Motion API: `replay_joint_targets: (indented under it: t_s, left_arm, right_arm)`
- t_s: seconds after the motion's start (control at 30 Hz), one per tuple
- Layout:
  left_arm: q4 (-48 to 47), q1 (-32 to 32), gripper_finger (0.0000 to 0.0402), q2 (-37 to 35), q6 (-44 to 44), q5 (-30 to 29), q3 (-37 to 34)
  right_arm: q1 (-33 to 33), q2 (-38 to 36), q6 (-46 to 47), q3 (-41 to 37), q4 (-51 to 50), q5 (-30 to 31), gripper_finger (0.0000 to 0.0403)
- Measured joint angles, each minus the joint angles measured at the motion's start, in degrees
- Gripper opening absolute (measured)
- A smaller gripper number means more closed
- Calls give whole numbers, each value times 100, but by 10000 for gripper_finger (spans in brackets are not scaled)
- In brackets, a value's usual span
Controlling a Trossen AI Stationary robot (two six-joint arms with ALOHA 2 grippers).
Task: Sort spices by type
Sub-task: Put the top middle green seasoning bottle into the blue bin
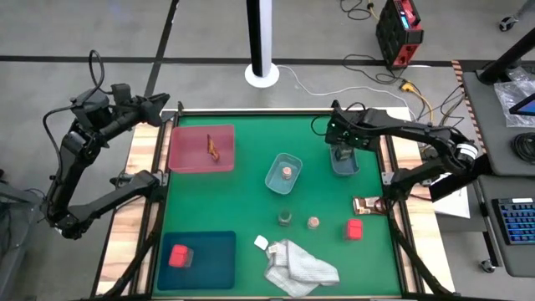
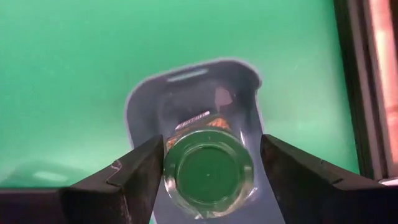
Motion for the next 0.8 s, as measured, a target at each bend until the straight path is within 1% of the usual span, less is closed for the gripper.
replay_joint_targets:
  t_s: [0.17,0.27,0.37,0.43,0.53,0.6,0.67,0.7,0.77,0.8]
  left_arm:
    - [-1,2,78,32,-1,-119,0]
    - [-1,1,78,68,-3,-117,0]
    - [-1,2,78,105,-2,-117,0]
    - [-1,2,78,121,-30,-116,0]
    - [-1,2,78,125,-44,-114,0]
    - [-1,2,78,109,-46,-114,0]
    - [-1,2,78,91,-45,-112,0]
    - [-1,2,78,89,-44,-112,0]
    - [-1,2,78,88,-44,-117,0]
    - [1,2,78,96,-44,-125,0]
  right_arm:
    - [-9,-153,-256,510,-530,336,267]
    - [-8,-217,-579,943,-696,370,268]
    - [66,-253,-1163,1363,-675,184,257]
    - [206,-263,-1650,1577,-678,-174,241]
    - [542,-276,-2268,1696,-792,-1058,200]
    - [846,-268,-2410,1690,-1266,-1389,159]
    - [1167,-200,-2526,1618,-2022,-1294,112]
    - [1292,-163,-2531,1556,-2365,-1063,87]
    - [1452,-144,-2529,1383,-2522,-576,38]
    - [1468,-163,-2554,1291,-2394,-448,24]
